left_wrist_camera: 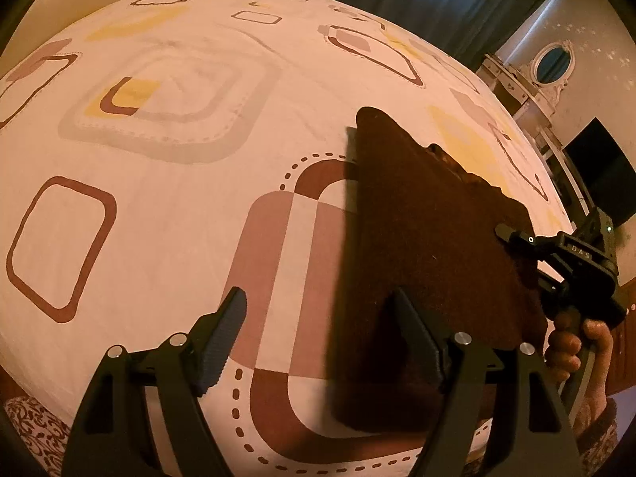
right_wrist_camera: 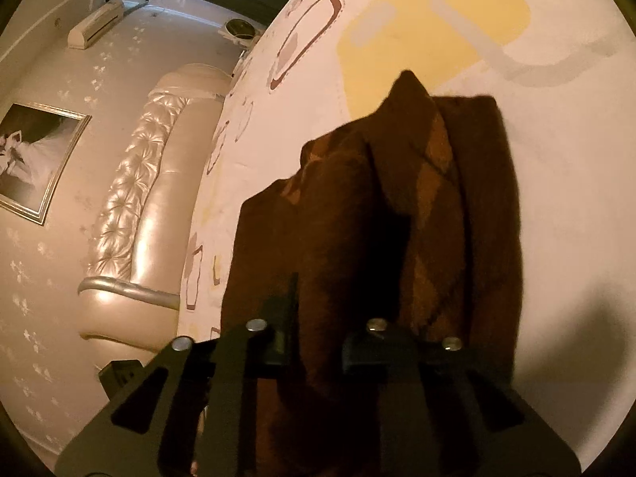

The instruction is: Fold small clothes

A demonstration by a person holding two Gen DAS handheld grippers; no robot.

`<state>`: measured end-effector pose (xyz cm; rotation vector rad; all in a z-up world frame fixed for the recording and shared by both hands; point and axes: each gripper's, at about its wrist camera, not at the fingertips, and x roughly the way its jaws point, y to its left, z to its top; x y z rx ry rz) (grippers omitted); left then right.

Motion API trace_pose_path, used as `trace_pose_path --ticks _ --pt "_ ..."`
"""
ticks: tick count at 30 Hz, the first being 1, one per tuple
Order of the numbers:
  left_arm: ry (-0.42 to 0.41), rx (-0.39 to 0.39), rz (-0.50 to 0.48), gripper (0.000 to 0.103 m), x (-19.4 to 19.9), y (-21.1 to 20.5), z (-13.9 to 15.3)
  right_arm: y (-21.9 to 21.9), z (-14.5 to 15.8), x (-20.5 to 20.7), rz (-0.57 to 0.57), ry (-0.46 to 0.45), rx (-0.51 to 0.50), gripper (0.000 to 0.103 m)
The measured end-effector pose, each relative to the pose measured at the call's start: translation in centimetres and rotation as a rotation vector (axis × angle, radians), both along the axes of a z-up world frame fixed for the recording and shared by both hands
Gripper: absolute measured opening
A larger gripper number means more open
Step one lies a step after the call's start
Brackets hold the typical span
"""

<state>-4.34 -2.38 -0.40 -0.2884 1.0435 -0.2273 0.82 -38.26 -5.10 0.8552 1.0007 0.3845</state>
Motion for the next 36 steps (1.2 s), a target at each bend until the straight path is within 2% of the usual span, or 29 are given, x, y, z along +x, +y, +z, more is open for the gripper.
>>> trace_pose_path --ticks 9,14,18,25,28,31,32,36 --pt "-0.008 0.006 -0.010 0.076 0.1 -0.4 0.3 0.4 3.7 0.5 -0.002 -0.107 -0.077 0.009" --pt "-0.011 0.007 -0.015 0.076 0.1 -0.5 0.4 -1.2 4.8 1.3 -0.030 -0.133 -0.095 0.008" --pt "-0.003 0.008 -0.019 0.076 0.2 -0.5 0.0 -3.4 3.8 1.7 -0.077 -0.117 -0.098 0.008" --pt "0.023 0.022 -0.037 0.076 0.3 -0.9 -1.0 -6.1 -0.3 3.2 -0.125 -0.016 -0.092 0.009" --pt "0.015 0.021 -0.048 0.076 0.1 -1.0 -1.0 -6.5 -1.1 2.8 -0.144 0.012 0.002 0.019" --pt "-0.006 -0.032 -0.081 0.076 -0.7 -0.4 -0.2 -7.2 -0.2 1.1 -0.169 -0.004 0.046 0.039" --pt "-0.024 -0.043 -0.105 0.076 -1.1 -0.4 0.2 -7.6 0.4 -0.1 -0.182 -0.011 0.048 0.047" --pt "-0.157 -0.044 -0.250 0.076 -3.9 -0.7 2.1 -8.2 1.0 -4.0 -0.183 0.002 0.068 0.057"
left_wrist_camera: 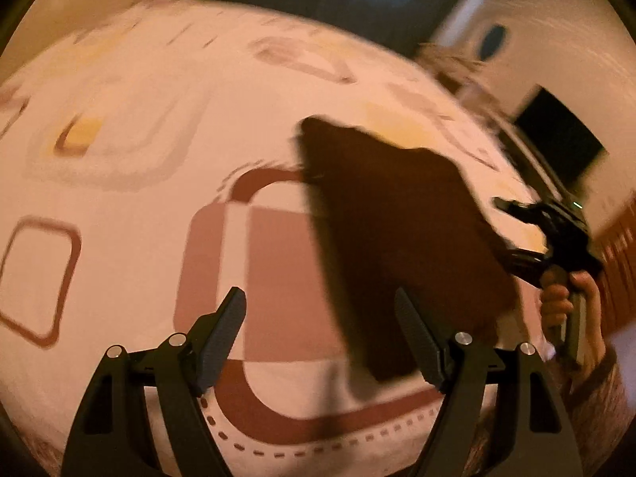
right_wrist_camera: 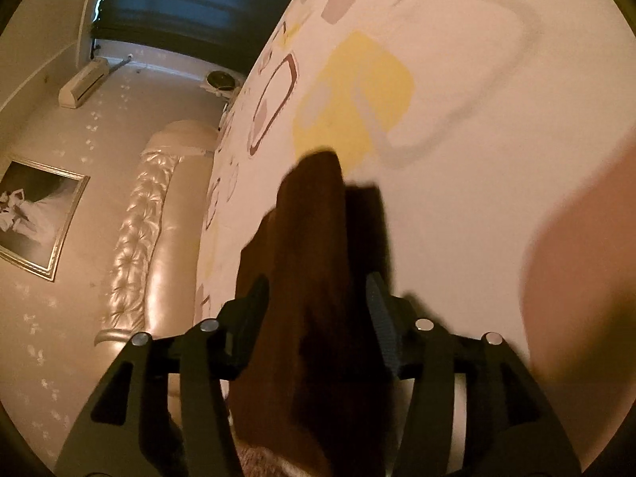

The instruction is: Fold small clothes

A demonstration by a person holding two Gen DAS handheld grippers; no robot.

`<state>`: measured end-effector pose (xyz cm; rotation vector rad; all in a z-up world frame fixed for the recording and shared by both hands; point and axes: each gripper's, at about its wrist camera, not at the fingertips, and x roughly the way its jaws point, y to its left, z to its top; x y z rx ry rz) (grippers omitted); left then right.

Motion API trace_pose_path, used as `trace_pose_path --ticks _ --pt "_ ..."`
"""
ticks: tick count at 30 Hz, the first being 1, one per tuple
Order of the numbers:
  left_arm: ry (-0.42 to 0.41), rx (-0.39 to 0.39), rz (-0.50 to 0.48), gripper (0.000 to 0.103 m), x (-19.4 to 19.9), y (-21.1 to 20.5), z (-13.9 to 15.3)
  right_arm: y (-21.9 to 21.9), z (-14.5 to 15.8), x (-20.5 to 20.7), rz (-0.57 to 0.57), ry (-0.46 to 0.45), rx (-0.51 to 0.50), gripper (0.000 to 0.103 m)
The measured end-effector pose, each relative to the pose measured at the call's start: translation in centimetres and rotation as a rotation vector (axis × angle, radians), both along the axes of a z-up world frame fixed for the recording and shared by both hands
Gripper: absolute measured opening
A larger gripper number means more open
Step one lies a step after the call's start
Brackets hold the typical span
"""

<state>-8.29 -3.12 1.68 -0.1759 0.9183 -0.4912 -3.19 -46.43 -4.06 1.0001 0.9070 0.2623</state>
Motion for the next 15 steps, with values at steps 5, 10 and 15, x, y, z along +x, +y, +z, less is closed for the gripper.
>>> trace_pose_path --ticks 5,10,15 --pt "-0.146 0.132 -0.142 0.076 -3.2 -2.0 0.4 0.1 -1.0 -3.7 0.016 0.068 0.031 0.058" --pt "-0.164 0.205 -0.204 0.076 -4.2 -4.2 -0.6 0.6 -1.8 -5.7 0.039 0.104 0.067 0.061" --pt "-0.172 0.238 -0.222 0.076 -4.5 -5.4 -1.3 1.2 -2.0 -6.2 0.069 0.116 0.092 0.061"
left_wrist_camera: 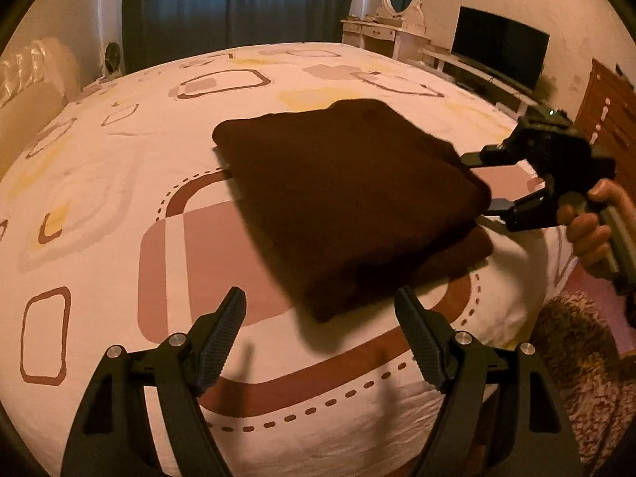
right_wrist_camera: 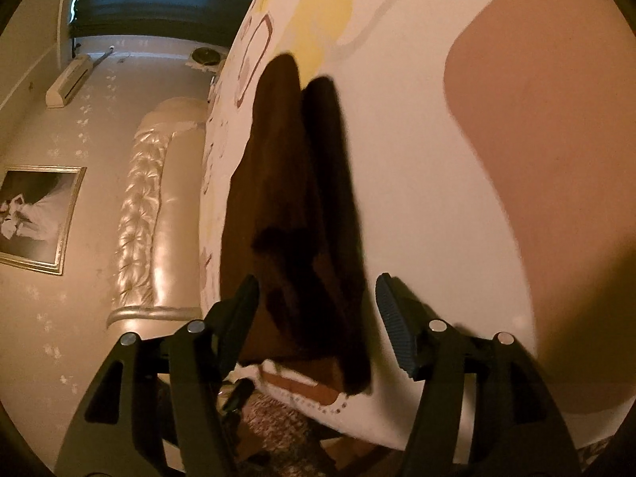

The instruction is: Fold small clothes

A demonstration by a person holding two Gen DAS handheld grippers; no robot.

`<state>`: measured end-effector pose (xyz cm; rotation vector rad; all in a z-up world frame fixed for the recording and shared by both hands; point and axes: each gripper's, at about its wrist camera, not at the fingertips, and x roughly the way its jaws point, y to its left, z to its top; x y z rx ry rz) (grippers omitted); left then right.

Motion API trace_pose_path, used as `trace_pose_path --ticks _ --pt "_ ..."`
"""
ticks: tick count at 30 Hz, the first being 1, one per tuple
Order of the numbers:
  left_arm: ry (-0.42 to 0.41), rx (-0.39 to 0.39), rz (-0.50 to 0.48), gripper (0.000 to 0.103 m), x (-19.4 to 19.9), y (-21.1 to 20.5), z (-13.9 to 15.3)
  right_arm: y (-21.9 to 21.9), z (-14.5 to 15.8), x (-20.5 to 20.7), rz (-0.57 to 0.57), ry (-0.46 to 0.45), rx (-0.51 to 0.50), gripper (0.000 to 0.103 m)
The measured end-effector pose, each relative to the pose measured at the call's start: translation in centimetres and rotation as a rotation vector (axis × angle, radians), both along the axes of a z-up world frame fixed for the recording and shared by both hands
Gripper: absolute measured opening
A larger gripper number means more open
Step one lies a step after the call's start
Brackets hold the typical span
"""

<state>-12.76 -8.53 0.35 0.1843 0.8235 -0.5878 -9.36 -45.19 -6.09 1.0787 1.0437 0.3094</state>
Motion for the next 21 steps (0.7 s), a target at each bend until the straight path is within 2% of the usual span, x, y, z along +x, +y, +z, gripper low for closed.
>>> trace_pose_path --ticks 2,4,5,6,8,13,16,21 --pt "0.008 0.002 0.012 0.076 0.2 0.0 -0.2 0.4 0.0 -0.2 0.025 0.000 -0.001 0.060" --pt "0.016 -0.010 0.034 0.076 0.4 0.3 -0.1 1.0 0.3 -0.2 0.042 0.002 -0.027 0.044" --pt "0.019 -0.016 0.045 0.076 0.5 0.4 -0.1 1.4 0.6 -0.2 0.054 -0.002 -0.057 0.029" --pt "0.026 -0.027 0.061 0.076 0.7 0.7 -0.1 1.7 0.9 -0.1 0.067 -0.006 -0.087 0.020" --pt "0.031 -0.035 0.074 0.076 0.7 0.8 0.0 2.1 1.7 -0.1 0.077 -0.024 -0.115 0.013" --pt "0.021 -0.051 0.045 0.076 0.2 0.2 0.4 2.6 3.6 0.2 0.071 -0.072 -0.068 0.009" --pt "-0.003 -0.033 0.016 0.076 -0.4 -0.8 0.5 3.0 4.5 0.8 0.074 -0.085 -0.028 0.009" --pt "0.005 -0.031 0.005 0.076 -0.4 -1.7 0.4 3.1 4.8 1.3 0.091 -0.064 -0.089 0.009"
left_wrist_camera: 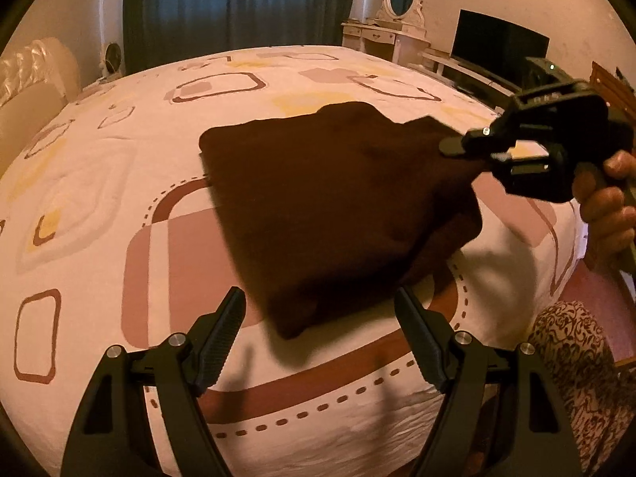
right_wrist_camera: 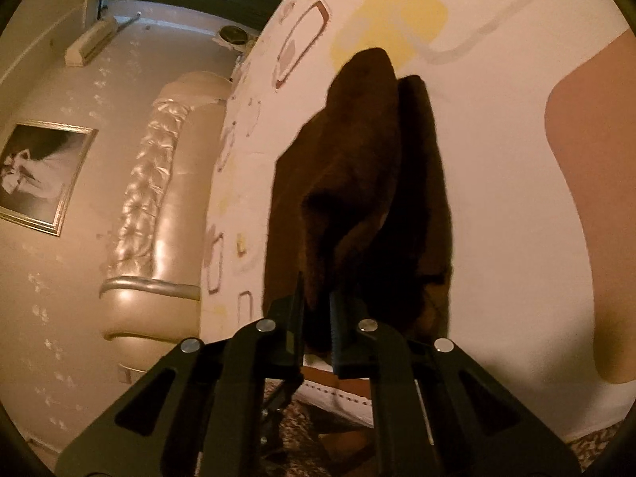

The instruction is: Fold small clothes

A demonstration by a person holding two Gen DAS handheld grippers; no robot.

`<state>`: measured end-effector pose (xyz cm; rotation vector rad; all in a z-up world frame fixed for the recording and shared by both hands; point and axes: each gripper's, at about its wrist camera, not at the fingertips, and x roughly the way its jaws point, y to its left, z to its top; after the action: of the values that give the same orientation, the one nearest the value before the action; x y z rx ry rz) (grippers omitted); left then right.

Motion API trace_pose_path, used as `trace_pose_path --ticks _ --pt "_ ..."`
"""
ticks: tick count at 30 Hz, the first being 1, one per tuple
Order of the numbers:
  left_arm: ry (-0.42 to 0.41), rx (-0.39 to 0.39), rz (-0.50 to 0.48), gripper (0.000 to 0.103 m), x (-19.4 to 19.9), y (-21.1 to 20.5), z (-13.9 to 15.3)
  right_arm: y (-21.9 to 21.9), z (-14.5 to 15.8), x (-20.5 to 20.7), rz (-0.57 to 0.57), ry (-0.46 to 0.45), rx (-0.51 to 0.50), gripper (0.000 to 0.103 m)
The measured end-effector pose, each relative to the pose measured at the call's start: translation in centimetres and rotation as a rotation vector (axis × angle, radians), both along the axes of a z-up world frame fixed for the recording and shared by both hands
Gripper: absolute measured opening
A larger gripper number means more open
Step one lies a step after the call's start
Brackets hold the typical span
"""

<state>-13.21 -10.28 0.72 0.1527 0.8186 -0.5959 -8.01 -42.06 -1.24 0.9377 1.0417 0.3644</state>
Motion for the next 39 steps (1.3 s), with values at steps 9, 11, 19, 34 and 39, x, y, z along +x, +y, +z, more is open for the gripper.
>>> trace_pose_path --ticks 9,11,19,34,39 --pt "0.030 -0.009 0.023 0.076 0.5 0.4 -0.4 -1.9 -1.5 -1.3 -0.071 0.061 0.042 0.041" --pt "0.040 -0.015 0.032 0.076 0.7 0.6 -0.5 -2.1 -1.4 -1.4 -0.062 0.061 0.093 0.041" --pt "0.066 -0.042 0.053 0.076 1.1 1.3 -0.6 -1.3 -1.6 -1.8 -0.002 0.106 0.108 0.046" --pt "0.012 -0.020 0.011 0.076 0.1 -0.9 -0.1 1.2 0.4 0.7 -0.004 0.015 0.190 0.008" --pt "0.003 -0.019 0.018 0.079 0.1 -2.3 -0.3 1.2 0.7 0.9 -0.026 0.003 0.231 0.008"
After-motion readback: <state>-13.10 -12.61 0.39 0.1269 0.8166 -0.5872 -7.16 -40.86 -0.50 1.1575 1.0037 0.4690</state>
